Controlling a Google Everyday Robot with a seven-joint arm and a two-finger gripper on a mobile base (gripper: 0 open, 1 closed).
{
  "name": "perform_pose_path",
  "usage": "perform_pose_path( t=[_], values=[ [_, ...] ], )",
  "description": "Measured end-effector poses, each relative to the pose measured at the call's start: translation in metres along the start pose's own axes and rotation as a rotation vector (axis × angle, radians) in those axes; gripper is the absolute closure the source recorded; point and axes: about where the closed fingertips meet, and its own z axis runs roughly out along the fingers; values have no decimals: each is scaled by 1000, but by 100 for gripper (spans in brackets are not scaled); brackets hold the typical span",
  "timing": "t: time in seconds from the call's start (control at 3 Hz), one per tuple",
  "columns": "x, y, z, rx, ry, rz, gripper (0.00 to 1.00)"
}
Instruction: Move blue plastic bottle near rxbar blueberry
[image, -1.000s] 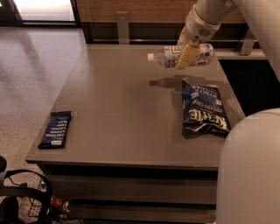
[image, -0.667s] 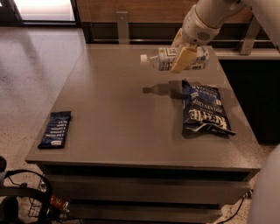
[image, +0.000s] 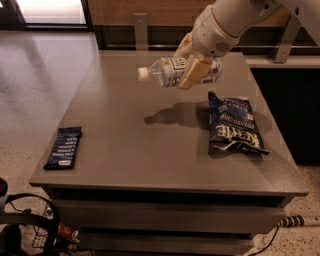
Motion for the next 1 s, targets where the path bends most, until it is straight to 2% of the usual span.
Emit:
perform_pose_path(
  t=[0.33, 0.67, 1.0],
  values=[
    [-8, 3, 2, -5, -14, -42, 100],
    [-8, 3, 2, -5, -14, -42, 100],
    [-14, 4, 6, -6, -19, -78, 100]
  ],
)
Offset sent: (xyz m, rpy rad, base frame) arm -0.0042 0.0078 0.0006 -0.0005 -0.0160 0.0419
